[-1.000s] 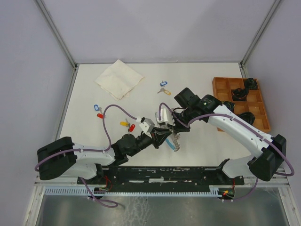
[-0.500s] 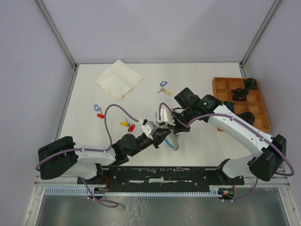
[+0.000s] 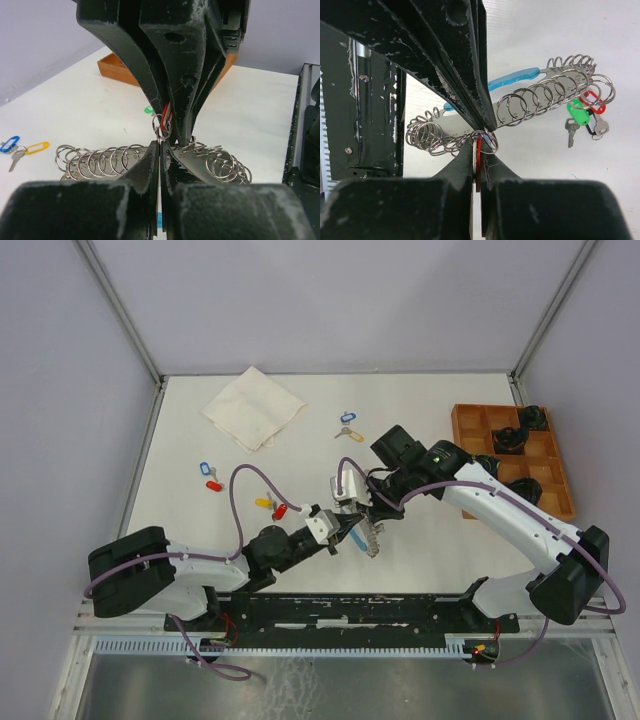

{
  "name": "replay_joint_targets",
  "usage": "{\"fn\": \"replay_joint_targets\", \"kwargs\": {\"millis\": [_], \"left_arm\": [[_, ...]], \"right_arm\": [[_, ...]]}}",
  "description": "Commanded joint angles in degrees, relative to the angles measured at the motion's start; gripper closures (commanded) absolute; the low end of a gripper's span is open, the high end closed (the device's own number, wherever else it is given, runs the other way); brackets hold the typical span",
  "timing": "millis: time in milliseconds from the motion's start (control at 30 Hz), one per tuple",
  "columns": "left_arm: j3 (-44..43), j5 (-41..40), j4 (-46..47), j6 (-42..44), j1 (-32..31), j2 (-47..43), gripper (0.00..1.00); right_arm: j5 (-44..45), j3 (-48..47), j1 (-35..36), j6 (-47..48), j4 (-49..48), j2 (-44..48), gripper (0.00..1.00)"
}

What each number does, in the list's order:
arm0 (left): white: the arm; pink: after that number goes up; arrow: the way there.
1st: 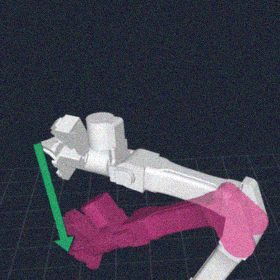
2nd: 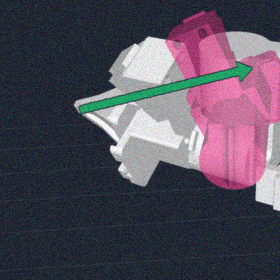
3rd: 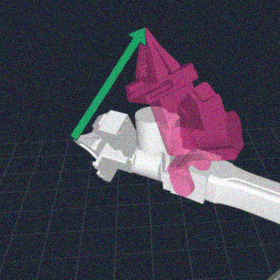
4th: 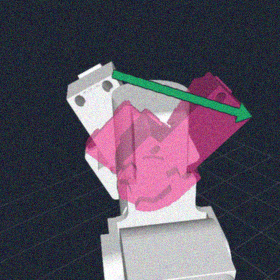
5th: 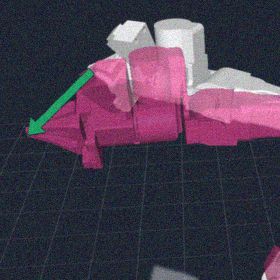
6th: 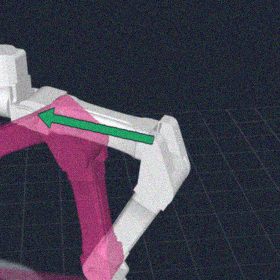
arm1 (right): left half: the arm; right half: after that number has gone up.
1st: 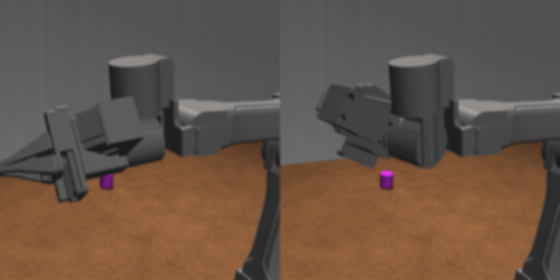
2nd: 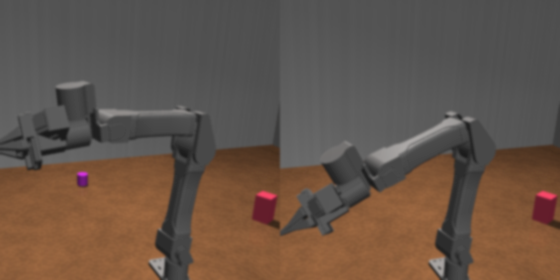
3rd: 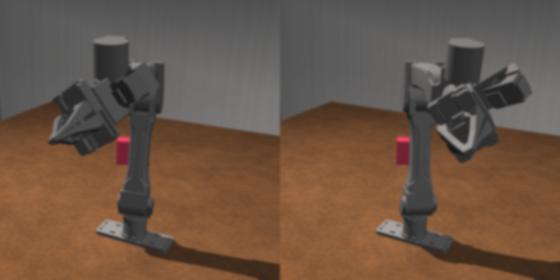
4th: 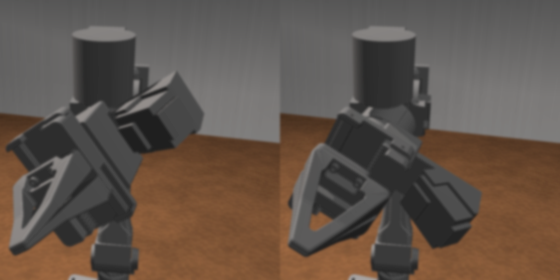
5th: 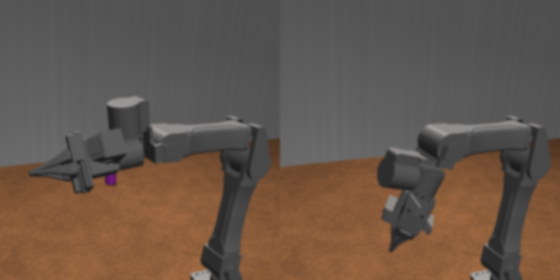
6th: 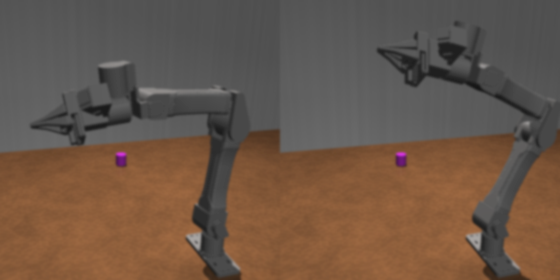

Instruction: Remove the keys from the keyring

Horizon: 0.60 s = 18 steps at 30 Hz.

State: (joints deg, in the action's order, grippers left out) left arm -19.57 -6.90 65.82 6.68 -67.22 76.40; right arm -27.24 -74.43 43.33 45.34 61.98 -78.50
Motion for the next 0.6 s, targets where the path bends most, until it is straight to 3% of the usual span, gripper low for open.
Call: {"fn": "replay_joint_targets", "kwargs": {"millis": [0, 167, 367, 567], "left_arm": [[0.7, -1.7, 4.1, 6.9, 0.3, -0.3, 0.97], [2.9, -1.6, 5.9, 10.3, 0.2, -2.0, 0.97], [2.4, 0.9, -0.1, 14.4, 0.5, -6.0, 0.97], [3.5, 4.0, 1.9, 13.0, 1.7, -7.7, 0.97]], "right_arm": [[-0.1, -3.8, 0.0, 1.1, 1.2, 1.4, 0.99], [4.4, -6.8, 0.0, 3.2, 4.9, 0.5, 0.99], [7.2, -13.7, 0.0, 8.7, 14.2, -5.0, 0.99], [5.4, -14.9, 0.0, 13.0, 16.8, -5.5, 0.98]]}}
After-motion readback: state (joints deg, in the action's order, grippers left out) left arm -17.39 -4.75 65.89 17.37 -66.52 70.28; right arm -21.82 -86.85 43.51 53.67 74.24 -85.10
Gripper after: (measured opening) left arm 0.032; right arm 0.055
